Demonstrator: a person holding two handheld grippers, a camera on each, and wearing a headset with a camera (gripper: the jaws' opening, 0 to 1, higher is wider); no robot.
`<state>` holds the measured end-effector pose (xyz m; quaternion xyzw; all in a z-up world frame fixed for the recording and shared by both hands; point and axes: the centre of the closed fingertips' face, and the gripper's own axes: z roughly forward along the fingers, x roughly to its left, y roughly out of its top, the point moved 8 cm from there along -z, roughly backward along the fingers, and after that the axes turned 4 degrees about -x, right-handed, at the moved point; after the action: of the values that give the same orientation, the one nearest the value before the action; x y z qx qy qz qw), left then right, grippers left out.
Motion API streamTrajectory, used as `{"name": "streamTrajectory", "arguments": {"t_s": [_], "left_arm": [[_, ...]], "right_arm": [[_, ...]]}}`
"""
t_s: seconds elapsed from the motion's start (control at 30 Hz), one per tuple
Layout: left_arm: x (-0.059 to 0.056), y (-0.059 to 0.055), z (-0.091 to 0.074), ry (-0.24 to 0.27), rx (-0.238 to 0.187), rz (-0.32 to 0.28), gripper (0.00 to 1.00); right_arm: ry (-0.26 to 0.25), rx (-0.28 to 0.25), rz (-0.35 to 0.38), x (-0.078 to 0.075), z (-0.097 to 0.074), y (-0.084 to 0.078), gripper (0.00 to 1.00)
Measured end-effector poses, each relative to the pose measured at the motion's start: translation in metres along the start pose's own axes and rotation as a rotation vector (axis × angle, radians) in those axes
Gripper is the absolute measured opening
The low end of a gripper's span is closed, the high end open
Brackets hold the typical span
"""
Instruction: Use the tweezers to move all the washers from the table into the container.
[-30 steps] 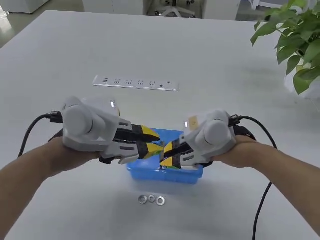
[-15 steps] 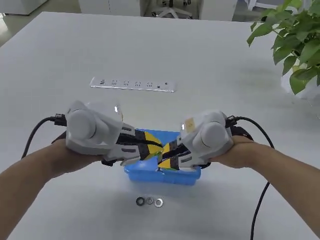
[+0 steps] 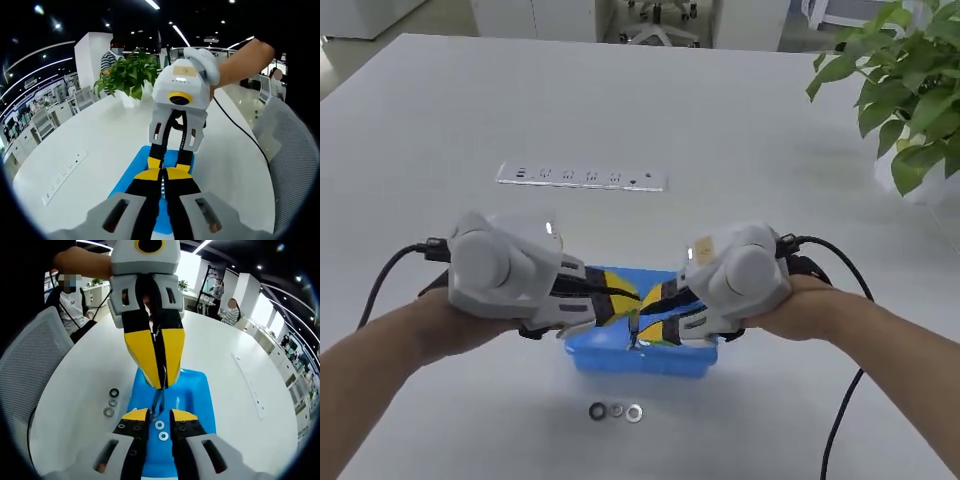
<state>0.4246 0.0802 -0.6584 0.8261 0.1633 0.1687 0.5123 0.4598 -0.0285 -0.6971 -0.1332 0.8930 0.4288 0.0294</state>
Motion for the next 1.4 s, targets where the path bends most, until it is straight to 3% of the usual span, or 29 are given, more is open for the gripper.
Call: {"name": "streamTrajectory", "arguments": {"t_s": [0.27, 0.67, 1.4], "left_arm": [[-0.001, 0.005, -0.003, 0.009, -0.008, -0.015, 0.05], [-0.003, 0.009, -0.011, 0.021, -0.004, -0.036, 0.05], [-0.013, 0.027, -0.031, 0.090, 0.033, -0.036, 0.05]], "right_arm": [[-0.043, -0.005, 0.032, 0.000, -0.013, 0.000, 0.23], [-0.138, -0.032, 0.136, 0.006, -0.042, 0.001, 0.32], [-0.245, -0.037, 0.257, 0.039, -0.079, -0.004, 0.58]]}}
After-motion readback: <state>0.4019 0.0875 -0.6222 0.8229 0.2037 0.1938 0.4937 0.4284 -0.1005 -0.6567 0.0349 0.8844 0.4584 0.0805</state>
